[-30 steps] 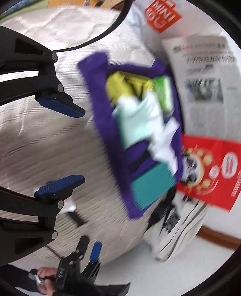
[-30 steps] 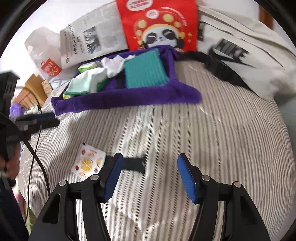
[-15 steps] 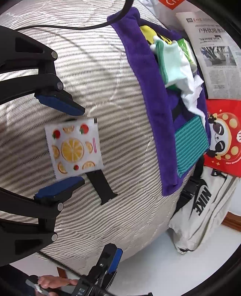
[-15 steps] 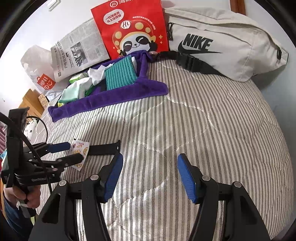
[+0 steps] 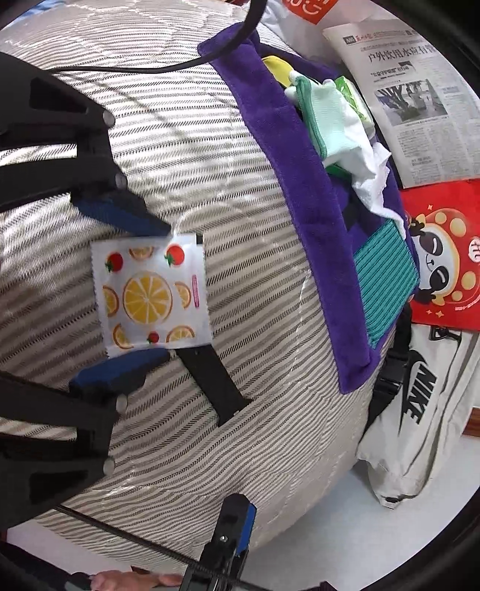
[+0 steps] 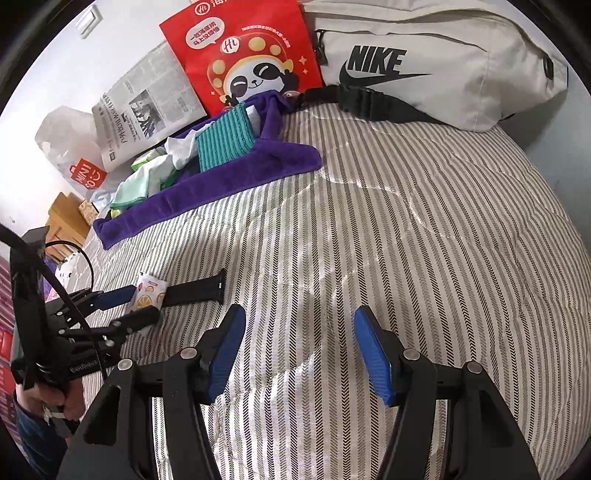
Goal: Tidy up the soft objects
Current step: 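Grasp the white orange-print sachet from the bed with the left tool, then grasp the black watch strap piece with the right tool while the left tool holds the sachet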
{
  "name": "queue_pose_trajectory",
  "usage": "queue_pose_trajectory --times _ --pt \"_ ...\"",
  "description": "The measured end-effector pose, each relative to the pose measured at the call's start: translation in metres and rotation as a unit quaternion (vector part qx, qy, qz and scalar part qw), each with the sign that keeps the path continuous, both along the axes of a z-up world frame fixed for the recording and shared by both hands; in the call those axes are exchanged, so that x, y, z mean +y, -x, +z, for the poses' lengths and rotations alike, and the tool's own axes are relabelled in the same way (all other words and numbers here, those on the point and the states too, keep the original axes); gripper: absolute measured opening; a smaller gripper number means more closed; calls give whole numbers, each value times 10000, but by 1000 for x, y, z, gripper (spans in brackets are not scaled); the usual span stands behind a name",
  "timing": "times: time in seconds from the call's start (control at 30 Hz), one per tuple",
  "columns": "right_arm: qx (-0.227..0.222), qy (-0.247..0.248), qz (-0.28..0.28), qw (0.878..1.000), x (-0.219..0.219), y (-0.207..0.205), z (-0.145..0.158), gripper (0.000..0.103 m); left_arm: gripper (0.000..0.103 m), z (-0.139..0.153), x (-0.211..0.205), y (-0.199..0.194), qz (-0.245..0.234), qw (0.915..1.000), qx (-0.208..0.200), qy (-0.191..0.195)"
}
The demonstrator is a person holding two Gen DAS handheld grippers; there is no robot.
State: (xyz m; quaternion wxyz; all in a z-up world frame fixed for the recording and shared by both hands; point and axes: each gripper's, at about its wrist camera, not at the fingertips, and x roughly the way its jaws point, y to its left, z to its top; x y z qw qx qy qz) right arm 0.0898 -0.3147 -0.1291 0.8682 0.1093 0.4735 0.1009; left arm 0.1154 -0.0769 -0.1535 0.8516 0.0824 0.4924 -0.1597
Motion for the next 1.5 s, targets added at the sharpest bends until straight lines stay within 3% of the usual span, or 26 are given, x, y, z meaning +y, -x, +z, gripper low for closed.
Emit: queue_pose_trajectory --times 0.1,0.17,0.3,0.4,0.47,0.53,0.6,0.67,0.77,0.87,0.97,1.13,1.5 --pt "-1 45 10 10000 5 -1 0 61 41 3 13 -2 -52 9998 42 190" --pt "-10 80 35 10000 11 -2 0 61 26 4 21 -2 -79 9995 53 287" --pt "0 121 134 9998 24 -4 0 61 12 8 36 -2 -78 9991 51 421" --pt "17 238 262 9994 37 -8 0 61 12 5 49 -3 -56 9984 170 529" --pt "40 314 295 9991 42 -10 0 61 18 4 50 -1 -89 9975 216 668" --pt "35 340 302 9990 43 -10 1 61 46 4 49 -2 -64 9969 229 753" --pt "19 369 272 9989 40 -9 3 61 63 3 44 -2 -130 9945 337 981" --pt "12 403 191 9990 33 -8 5 61 65 5 36 -2 -216 9928 352 1123" --pt "43 373 48 9993 23 -4 4 61 69 2 24 -4 -215 9957 277 856" --pt "86 354 -24 9993 17 -2 0 61 69 0 8 -4 -217 9985 116 490" --pt "145 331 -55 9993 14 1 -5 61 60 -2 -6 4 -373 9991 -139 -137" --pt "160 289 -30 9995 15 3 -8 61 38 1 7 5 -449 9989 -128 18" --pt "112 274 132 9995 25 1 -5 61 32 7 43 2 -208 9994 -36 273"
